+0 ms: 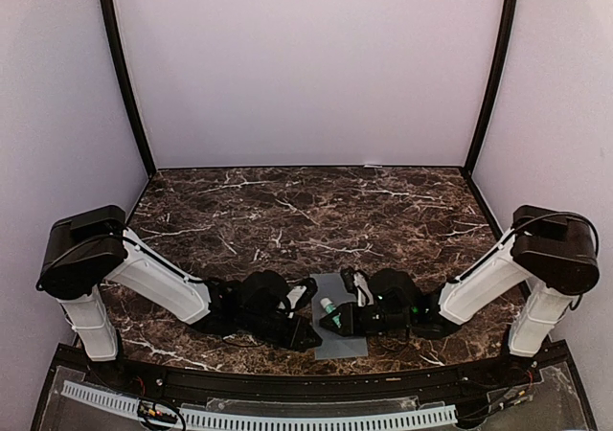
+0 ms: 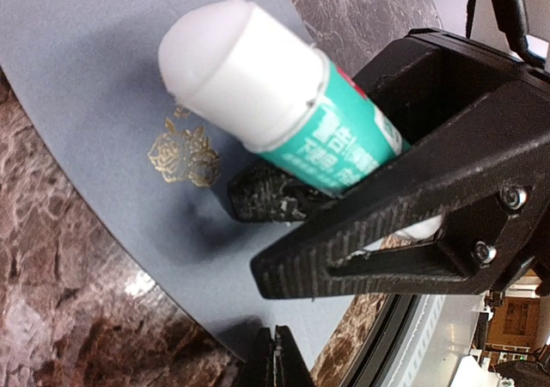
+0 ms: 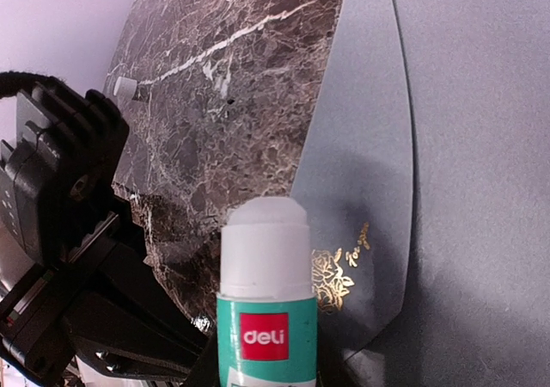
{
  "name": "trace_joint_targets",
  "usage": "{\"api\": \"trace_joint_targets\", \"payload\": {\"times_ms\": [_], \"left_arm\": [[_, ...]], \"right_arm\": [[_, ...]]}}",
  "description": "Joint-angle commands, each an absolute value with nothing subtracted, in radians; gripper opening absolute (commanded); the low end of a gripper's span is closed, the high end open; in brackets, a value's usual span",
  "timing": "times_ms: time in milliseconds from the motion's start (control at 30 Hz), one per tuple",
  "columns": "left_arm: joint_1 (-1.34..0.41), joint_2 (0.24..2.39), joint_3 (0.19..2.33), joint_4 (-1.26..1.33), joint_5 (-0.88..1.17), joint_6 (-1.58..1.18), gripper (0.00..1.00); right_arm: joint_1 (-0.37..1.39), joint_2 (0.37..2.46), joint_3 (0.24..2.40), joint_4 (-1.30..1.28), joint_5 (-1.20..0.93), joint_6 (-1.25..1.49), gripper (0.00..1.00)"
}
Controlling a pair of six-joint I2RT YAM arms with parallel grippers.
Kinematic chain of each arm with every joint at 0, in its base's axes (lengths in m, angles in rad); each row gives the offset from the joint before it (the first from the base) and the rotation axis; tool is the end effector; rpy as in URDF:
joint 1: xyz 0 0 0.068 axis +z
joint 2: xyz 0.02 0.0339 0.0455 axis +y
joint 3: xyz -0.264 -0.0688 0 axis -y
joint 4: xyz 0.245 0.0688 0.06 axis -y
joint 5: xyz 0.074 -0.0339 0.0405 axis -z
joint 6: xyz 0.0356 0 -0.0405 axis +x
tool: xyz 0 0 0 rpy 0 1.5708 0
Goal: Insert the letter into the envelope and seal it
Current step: Seal the envelope flap on the envelope.
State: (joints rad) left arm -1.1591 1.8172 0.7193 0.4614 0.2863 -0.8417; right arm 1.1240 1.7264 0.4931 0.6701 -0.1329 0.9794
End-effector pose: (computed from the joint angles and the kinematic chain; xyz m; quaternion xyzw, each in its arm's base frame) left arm 0.1254 -0.3123 0.1145 0.2031 0.8625 -0.4439 0.1335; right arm 0.1215 0.2645 0.1047 -0.0951 0.8692 0.4471 0.1885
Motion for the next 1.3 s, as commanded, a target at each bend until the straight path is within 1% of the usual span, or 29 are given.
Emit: {"api": "trace_joint_targets", "payload": {"times_ms": [0,633,933,1267], "left_arm": [[-1.163,1.798,0.723,0.393,0.259,-0.822,0.03],[-1.163,1.796,0.728,0.375,0.262,-0.812,0.03],[-1.163,1.795,0.733,0.369,0.262,-0.809,0.03],[-1.163,1.794,0.749,0.351,0.256,-0.789,0.03]], "right_arm": [[1.130,1.710,0.479,0.562,-0.092,0.977,0.00],[1.006,1.742,0.520,0.514,-0.127,0.897,0.00],[1.011,1.725,0.533,0.502,-0.154,0.886,0.00],[1.090,1.698,0.515,0.526,-0.147,0.948,0.00]]}}
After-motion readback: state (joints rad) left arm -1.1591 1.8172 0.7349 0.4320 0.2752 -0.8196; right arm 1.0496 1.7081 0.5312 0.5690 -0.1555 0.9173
